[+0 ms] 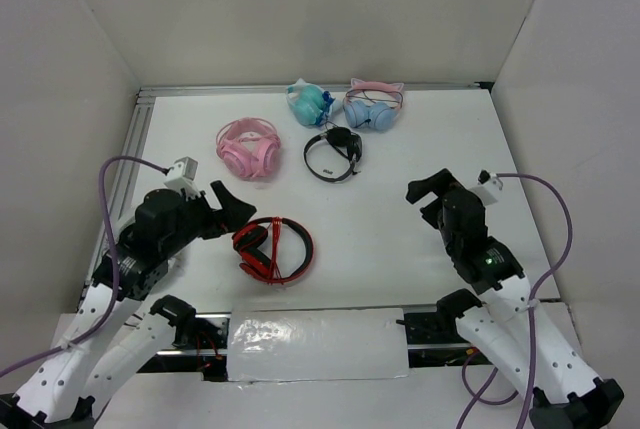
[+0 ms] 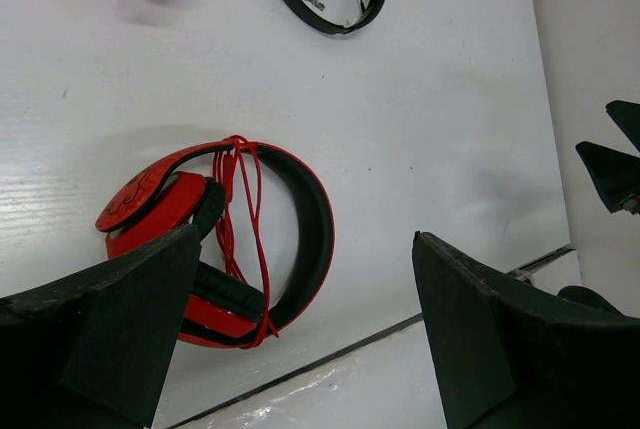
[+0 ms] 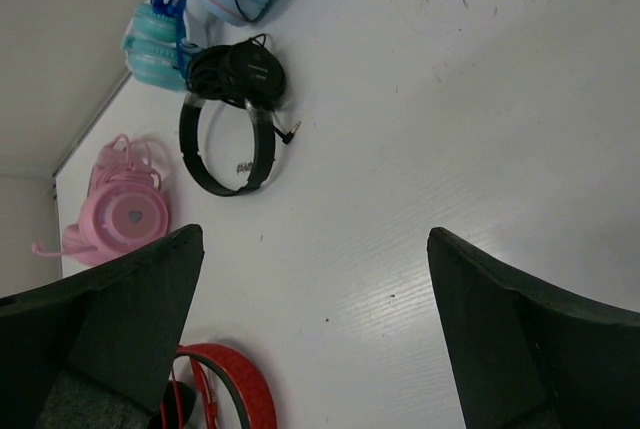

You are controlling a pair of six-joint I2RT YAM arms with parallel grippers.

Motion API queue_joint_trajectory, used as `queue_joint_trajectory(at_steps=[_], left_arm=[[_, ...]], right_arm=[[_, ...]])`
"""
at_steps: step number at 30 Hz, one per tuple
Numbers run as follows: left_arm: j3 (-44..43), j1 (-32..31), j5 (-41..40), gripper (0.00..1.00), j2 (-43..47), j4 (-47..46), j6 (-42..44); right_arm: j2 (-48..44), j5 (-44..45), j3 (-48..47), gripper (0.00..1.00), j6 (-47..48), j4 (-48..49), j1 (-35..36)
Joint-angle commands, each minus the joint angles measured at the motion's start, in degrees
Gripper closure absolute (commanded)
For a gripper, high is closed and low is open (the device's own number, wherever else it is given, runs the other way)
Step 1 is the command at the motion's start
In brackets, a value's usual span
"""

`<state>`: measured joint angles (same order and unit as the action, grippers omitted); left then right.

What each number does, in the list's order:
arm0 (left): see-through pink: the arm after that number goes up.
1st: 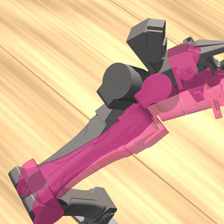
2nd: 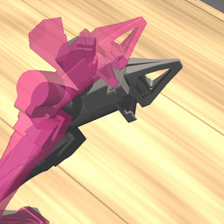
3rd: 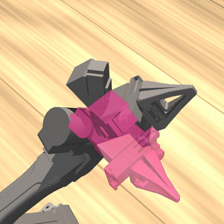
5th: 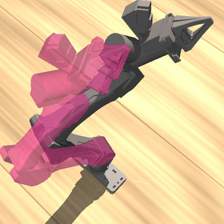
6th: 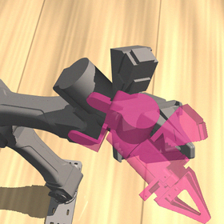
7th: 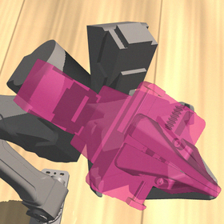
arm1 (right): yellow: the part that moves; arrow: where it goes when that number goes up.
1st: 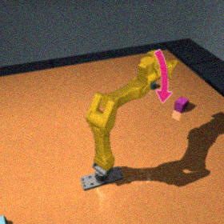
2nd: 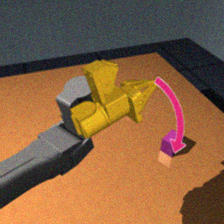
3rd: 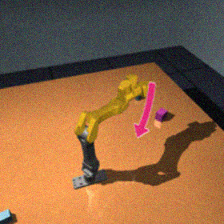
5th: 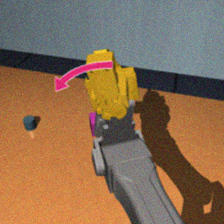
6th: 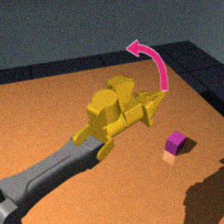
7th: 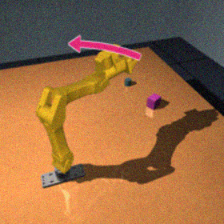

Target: Wrap the headphones

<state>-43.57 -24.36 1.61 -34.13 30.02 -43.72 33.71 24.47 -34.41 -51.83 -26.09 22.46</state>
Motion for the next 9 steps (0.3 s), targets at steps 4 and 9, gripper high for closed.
queue_joint_trajectory(at_steps=[4, 9], left_arm=[[0.59, -0.34, -0.99, 0.01, -0.68, -2.86, 1.01], [1.12, -0.43, -1.08, 0.01, 0.29, -2.78, 0.92]], right_arm=[[-0.41, 2.25, -2.32, 0.0, 1.56, 2.45, 0.39], [-0.23, 1.72, -1.88, 0.0, 2.7, 4.2, 0.48]])
